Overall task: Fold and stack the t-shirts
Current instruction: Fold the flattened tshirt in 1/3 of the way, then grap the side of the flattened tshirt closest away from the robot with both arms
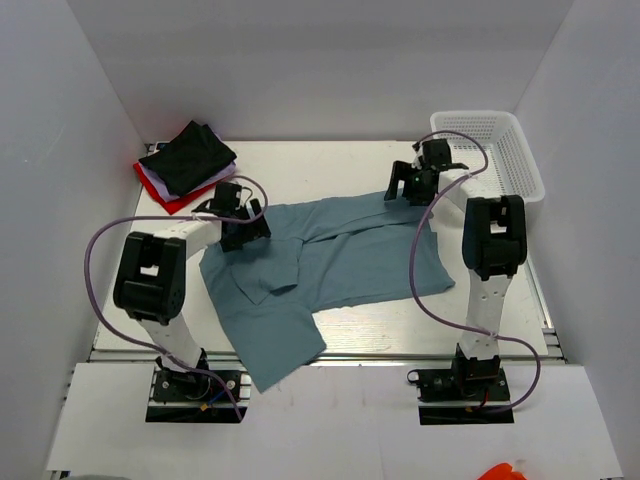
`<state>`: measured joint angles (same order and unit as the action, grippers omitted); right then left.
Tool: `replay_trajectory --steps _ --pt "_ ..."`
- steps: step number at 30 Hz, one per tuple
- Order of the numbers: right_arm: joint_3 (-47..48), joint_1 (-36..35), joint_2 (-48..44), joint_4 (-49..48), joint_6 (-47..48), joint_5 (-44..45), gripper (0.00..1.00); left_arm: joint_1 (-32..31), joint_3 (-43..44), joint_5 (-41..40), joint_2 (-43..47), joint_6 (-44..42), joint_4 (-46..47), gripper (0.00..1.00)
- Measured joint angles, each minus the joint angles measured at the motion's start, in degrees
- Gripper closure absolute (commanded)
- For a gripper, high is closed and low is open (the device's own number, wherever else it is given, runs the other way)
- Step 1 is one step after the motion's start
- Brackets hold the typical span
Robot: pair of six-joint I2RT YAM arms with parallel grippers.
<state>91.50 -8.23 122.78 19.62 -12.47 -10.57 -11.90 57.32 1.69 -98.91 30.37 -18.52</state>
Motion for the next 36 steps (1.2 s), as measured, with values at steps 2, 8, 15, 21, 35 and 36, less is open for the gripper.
replay_trajectory --steps 2,8,15,21,35,36 --pt "1.1 1.3 0.6 0.0 -1.1 -0.5 0.1 0.5 3.4 0.9 -3.1 -1.5 1.6 0.0" --pt "4.2 4.3 3.7 0.0 -2.8 -3.5 0.1 0.9 18.2 2.2 -15.0 -7.6 2.3 0.0" --pt "4.4 4.5 3.8 0.0 -0.2 -5.1 0.1 0.9 25.3 4.1 -19.9 -13.8 2.0 0.0" --pt "1.6 2.6 -0.9 -0.1 5.7 -5.2 0.1 0.7 26.2 5.0 -18.2 -17.3 -2.3 0.0" --pt "-28.3 -4.0 -35.7 -11.8 3.4 -4.6 0.1 0.0 -2.2 1.4 31.2 -5.2 -12.8 0.0" --pt "-30.9 -4.0 -37.7 -12.4 2.1 -4.1 0.1 0.0 -5.5 1.2 33.3 -3.5 -14.5 0.0"
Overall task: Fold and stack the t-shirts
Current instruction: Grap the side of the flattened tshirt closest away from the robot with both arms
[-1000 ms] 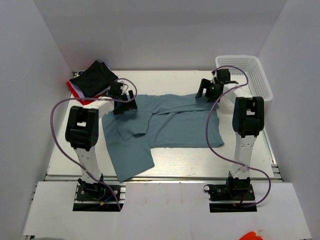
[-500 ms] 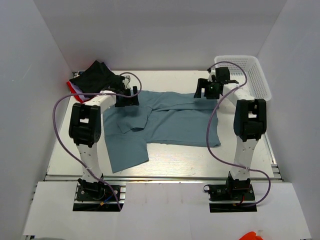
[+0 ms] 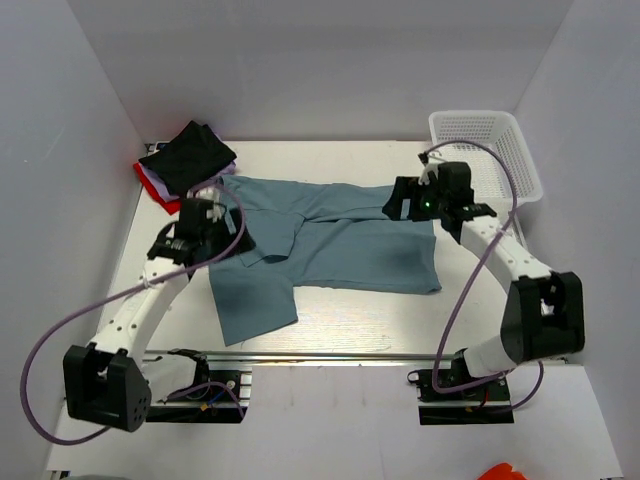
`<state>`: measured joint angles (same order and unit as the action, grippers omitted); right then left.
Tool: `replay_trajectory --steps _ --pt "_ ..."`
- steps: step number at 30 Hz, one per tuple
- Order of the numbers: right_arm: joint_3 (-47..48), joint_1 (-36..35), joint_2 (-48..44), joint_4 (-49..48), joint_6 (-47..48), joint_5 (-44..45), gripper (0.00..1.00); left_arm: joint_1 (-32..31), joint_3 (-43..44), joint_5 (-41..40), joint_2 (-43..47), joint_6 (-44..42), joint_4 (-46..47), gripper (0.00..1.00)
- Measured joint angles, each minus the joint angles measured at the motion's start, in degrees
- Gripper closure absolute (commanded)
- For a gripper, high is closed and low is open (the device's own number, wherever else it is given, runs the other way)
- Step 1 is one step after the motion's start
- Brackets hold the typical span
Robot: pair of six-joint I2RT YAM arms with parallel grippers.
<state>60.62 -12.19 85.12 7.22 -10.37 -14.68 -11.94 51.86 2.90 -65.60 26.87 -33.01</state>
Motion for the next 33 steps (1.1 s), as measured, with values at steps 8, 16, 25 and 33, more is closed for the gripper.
replay_trajectory --steps 8,16,25,33 --pt "-13.2 0.2 -13.4 -0.1 -10.1 4.7 0.1 0.0 -14.8 3.8 5.5 9.0 -15.9 0.0" --pt "-14.8 0.2 -16.4 0.7 -13.3 9.5 0.1 0.0 -22.3 8.7 6.9 11.8 -23.8 0.15" --pt "-15.5 0.3 -16.1 1.9 -13.3 10.6 0.1 0.0 -23.5 6.8 9.0 17.0 -21.2 0.38" --pt "-15.5 0.5 -14.6 3.1 -13.0 10.4 0.1 -0.1 -23.6 4.6 2.7 19.3 -18.2 0.39"
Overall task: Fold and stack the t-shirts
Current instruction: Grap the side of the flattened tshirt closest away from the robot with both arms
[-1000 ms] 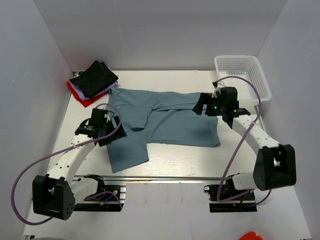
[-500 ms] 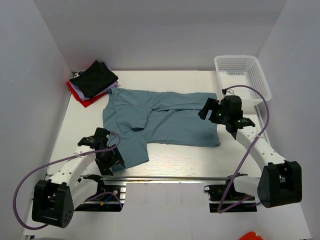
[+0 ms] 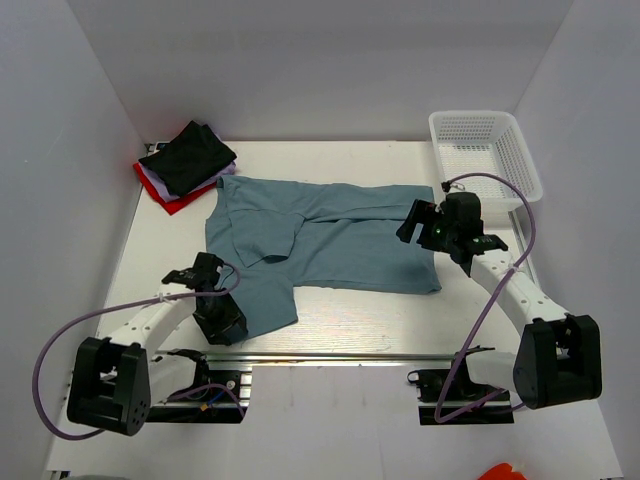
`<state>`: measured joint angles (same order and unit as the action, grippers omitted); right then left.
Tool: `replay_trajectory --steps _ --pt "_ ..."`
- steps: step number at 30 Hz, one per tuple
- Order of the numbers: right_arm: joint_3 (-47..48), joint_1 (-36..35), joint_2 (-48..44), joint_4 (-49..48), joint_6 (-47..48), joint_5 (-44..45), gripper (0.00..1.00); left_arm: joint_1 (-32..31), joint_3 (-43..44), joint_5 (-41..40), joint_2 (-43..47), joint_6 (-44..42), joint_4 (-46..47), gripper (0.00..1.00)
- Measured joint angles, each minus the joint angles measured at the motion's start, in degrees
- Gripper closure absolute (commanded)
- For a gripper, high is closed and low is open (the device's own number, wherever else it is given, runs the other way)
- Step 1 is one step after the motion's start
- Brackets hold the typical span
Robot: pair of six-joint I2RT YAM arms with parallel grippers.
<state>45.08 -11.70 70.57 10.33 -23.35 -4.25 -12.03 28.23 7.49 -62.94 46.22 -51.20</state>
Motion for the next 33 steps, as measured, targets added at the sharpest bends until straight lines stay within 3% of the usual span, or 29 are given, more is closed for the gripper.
replay_trajectory --steps 2,5,6,7,28,31,33 --pt "0.0 0.0 0.0 0.2 0.0 0.0 0.1 -0.2 0.6 -0.7 -1.3 0.4 -0.2 0.45" --pt "0.0 0.0 0.0 0.5 0.0 0.6 0.1 -0.3 1.3 -1.6 -3.0 0.3 -0.4 0.73" --pt "0.0 0.0 0.0 0.7 0.0 0.9 0.1 -0.3 1.5 -1.9 -3.5 0.3 -0.5 0.94" --pt "0.0 0.0 0.0 1.3 0.0 1.2 0.1 -0.3 1.8 -2.2 -4.0 0.2 -0.5 1.0" --pt "-8.1 0.0 -5.2 15.2 -2.7 9.5 0.11 -0.4 8.5 -1.9 -2.8 -5.0 -1.0 1.0" --pt "-9.5 0.0 -4.6 16.3 -3.8 10.9 0.2 -0.4 9.5 -2.0 -2.1 -5.3 -1.4 1.0" --pt "-10.2 0.0 -3.9 16.5 -4.7 12.3 0.34 -0.4 10.0 -2.1 -1.7 -5.3 -1.6 1.0"
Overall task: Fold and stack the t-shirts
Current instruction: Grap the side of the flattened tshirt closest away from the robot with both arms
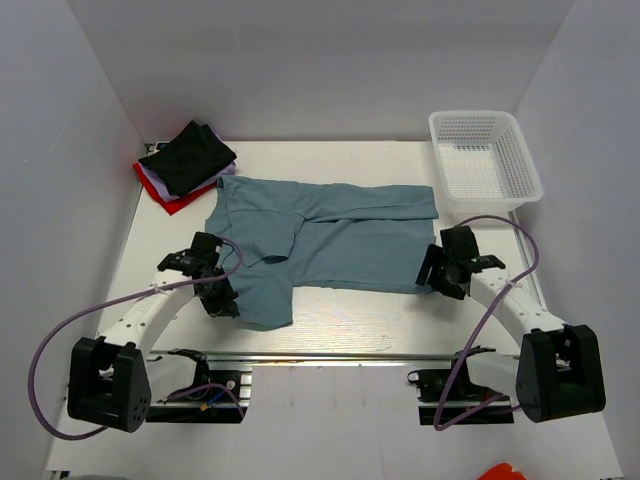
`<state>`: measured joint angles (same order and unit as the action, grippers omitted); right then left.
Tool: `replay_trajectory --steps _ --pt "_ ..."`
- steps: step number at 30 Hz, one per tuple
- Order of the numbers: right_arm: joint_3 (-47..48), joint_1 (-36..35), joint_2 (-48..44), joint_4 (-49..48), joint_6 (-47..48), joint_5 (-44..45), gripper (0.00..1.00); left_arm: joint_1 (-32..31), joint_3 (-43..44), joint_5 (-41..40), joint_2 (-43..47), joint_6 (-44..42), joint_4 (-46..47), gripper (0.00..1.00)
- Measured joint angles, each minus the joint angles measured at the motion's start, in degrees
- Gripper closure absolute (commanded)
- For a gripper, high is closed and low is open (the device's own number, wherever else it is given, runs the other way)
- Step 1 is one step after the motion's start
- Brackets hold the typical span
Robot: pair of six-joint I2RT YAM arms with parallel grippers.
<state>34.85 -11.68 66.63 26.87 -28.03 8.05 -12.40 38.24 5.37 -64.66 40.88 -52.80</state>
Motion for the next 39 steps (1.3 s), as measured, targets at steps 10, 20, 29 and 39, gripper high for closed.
replay_trajectory --steps 10,20,29,39 --pt "-1.4 0.0 0.5 -0.4 -1.4 3.1 0.84 0.0 0.6 0.1 2.7 -1.3 -1.0 1.0" --pt "-1.9 0.0 -0.1 -2.0 -0.5 2.8 0.45 0.0 0.8 0.7 4.9 -2.5 -1.1 1.0" --pt "-1.9 0.0 1.6 -5.8 -0.7 -0.3 0.76 0.0 0.8 0.7 5.8 -2.5 -1.2 1.0" --pt "-3.0 0.0 -1.2 -4.6 -1.1 -0.7 1.0 0.0 2.9 1.3 5.8 -3.8 -3.0 1.0"
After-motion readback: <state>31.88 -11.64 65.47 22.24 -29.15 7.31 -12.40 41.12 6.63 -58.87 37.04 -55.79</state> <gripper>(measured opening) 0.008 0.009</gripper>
